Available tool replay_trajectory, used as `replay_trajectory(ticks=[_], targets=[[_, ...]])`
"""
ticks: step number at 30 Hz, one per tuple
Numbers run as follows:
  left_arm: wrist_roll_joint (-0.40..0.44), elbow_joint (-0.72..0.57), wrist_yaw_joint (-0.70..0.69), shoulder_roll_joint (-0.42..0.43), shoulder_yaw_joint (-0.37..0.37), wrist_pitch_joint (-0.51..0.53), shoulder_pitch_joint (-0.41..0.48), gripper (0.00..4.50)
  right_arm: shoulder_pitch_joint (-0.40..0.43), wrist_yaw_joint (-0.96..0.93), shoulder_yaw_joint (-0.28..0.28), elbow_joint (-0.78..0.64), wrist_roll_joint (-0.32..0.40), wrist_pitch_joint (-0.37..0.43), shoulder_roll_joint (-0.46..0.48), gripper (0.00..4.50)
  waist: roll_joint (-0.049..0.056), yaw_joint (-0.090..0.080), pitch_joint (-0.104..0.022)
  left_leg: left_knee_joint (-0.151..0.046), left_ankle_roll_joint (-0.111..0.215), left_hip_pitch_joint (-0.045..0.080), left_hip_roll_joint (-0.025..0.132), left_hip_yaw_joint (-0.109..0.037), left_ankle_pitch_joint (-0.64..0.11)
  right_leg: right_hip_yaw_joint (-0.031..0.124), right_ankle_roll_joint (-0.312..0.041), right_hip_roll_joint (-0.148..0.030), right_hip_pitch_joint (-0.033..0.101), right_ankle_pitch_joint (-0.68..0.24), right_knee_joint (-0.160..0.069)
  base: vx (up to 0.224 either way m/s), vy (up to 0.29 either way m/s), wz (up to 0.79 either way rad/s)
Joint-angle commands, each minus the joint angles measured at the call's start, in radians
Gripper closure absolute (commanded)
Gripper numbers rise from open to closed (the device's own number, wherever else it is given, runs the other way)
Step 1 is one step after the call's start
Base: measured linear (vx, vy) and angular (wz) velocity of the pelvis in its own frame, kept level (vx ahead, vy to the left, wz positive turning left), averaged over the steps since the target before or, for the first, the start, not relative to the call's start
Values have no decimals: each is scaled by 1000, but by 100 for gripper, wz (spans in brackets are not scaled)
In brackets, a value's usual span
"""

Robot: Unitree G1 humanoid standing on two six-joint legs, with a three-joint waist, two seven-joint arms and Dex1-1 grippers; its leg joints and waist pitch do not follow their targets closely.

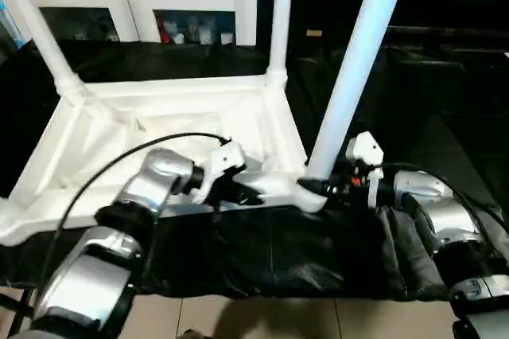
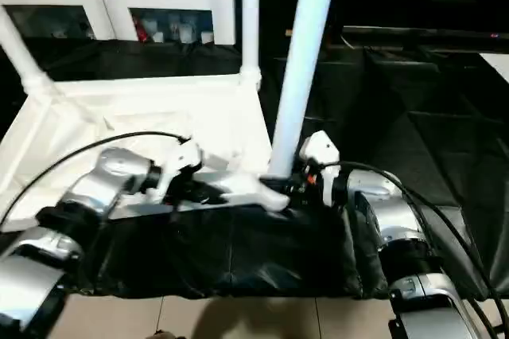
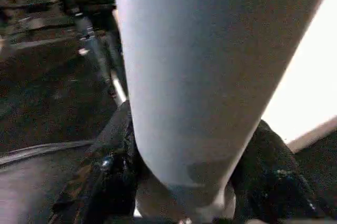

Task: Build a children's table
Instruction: Rotate leg to tighten

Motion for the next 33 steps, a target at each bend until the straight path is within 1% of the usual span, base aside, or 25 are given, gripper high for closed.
replay_trajectory(ticks=[1,4,6,7,8,9,10,11,12,13,14,16,17,18,19,20,21,22,23,24,25,26,27,30,33], targets=[[-25,-20,-70,1,-14,-13,4,450,23,25,42,2,-19,26,-3,253,-8,8,-61,-68,82,23,26,-7,-167,12,-317,-37,35,6,-57,0,0,0],[-22,-20,-75,7,-17,-16,6,450,29,29,48,-5,-19,28,-1,253,-8,9,-60,-70,72,24,26,-7,-181,13,-315,-39,35,-13,-59,0,0,0],[-5,-4,-18,2,-11,-14,0,450,29,-17,37,5,-27,23,14,253,-9,9,-60,-71,64,24,26,-7,-182,14,-314,-39,34,-13,-58,0,0,0],[4,14,37,-9,-1,-15,-8,450,30,-67,25,14,-38,20,28,253,-11,8,-58,-72,60,23,25,-6,-188,14,-310,-39,34,-26,-60,0,0,0],[3,30,102,-31,20,8,-16,450,30,-179,5,33,-68,5,53,253,-14,4,-55,-75,42,24,23,-8,-209,16,-300,-42,30,-73,-66,0,0,0],[3,32,114,-35,24,13,-17,450,30,-203,1,37,-75,2,58,253,-14,4,-55,-75,42,24,23,-8,-209,16,-300,-42,30,-73,-66,0,0,0],[4,36,170,-52,37,23,-21,450,30,-289,-11,51,-97,-6,76,253,-12,1,-54,-78,27,26,23,-9,-230,17,-289,-43,29,-120,-71,0,0,0],[4,34,209,-68,45,42,-22,450,31,-368,-24,60,-115,-9,93,254,-14,-5,-52,-82,6,27,23,-11,-249,18,-270,-43,27,-166,-75,0,0,0],[6,32,277,-96,56,67,-26,450,31,-482,-51,69,-123,7,124,254,-16,-7,-51,-83,-1,27,23,-11,-253,19,-262,-42,26,-179,-77,0,0,0],[8,31,320,-114,63,83,-28,450,32,-554,-69,73,-126,19,145,254,-14,-8,-51,-84,-6,29,23,-12,-257,19,-258,-42,24,-192,-78,0,0,0],[7,30,347,-127,67,96,-30,450,32,-606,-83,76,-126,29,161,254,-14,-9,-52,-85,-13,30,22,-13,-266,19,-245,-41,22,-215,-82,0,0,0],[0,24,400,-165,78,124,-34,450,27,-727,-113,86,-127,54,203,254,-14,-9,-52,-87,-11,29,21,-13,-263,20,-230,-41,21,-216,-84,0,0,0],[-5,24,471,-209,87,144,-40,450,19,-852,-143,101,-127,83,255,254,-12,-11,-52,-87,-14,28,20,-12,-249,22,-226,-39,20,-190,-82,0,0,0],[-3,27,502,-230,86,147,-42,450,8,-912,-158,118,-121,91,288,254,-12,-11,-52,-87,-14,28,20,-12,-249,22,-226,-39,20,-190,-82,0,0,0],[-2,28,508,-234,86,146,-43,450,5,-923,-160,123,-119,91,295,254,-13,-11,-54,-87,-16,28,18,-13,-241,20,-221,-39,22,-185,-82,0,0,0],[9,36,541,-264,77,135,-47,450,-19,-987,-169,156,-112,80,354,254,-5,-10,-56,-86,-12,26,17,-13,-233,21,-219,-39,23,-161,-82,0,0,0],[9,36,541,-264,77,135,-47,450,-19,-987,-169,156,-112,80,354,254,-8,-11,-55,-86,-11,26,16,-13,-230,21,-217,-38,22,-154,-84,0,0,0],[13,35,536,-266,72,131,-46,450,-21,-982,-164,155,-111,61,365,254,-10,-11,-56,-86,-8,24,15,-13,-227,20,-216,-38,25,-143,-83,0,0,0],[20,32,531,-263,67,125,-44,450,-25,-983,-154,150,-121,30,375,220,-9,-9,-57,-83,5,22,14,-12,-212,20,-213,-37,27,-106,-80,0,0,0],[23,27,514,-255,61,115,-39,450,-26,-974,-154,147,-117,22,377,200,-9,-9,-57,-83,5,22,14,-12,-212,20,-213,-37,27,-106,-80,0,0,0],[26,25,501,-249,56,107,-36,450,-28,-968,-155,146,-114,17,378,186,-10,-8,-57,-83,15,21,14,-12,-204,20,-212,-38,29,-96,-80,0,0,0],[20,9,443,-223,50,78,-23,450,-23,-926,-156,127,-99,9,364,183,-9,-7,-57,-83,21,21,14,-11,-209,20,-211,-38,29,-101,-81,0,0,0],[19,5,422,-209,49,77,-18,450,-19,-893,-153,116,-93,6,354,177,-10,-7,-58,-83,23,21,14,-12,-206,20,-212,-38,30,-97,-80,0,0,0],[16,-7,364,-173,42,45,-6,450,-11,-848,-137,99,-114,-8,317,143,-11,-8,-58,-82,33,18,15,-12,-192,19,-218,-38,33,-76,-77,0,0,0],[10,-10,305,-134,38,20,2,450,-3,-767,-128,93,-111,-21,270,132,-8,-5,-59,-80,37,20,16,-11,-178,19,-228,-38,33,-60,-75,0,0,0]])
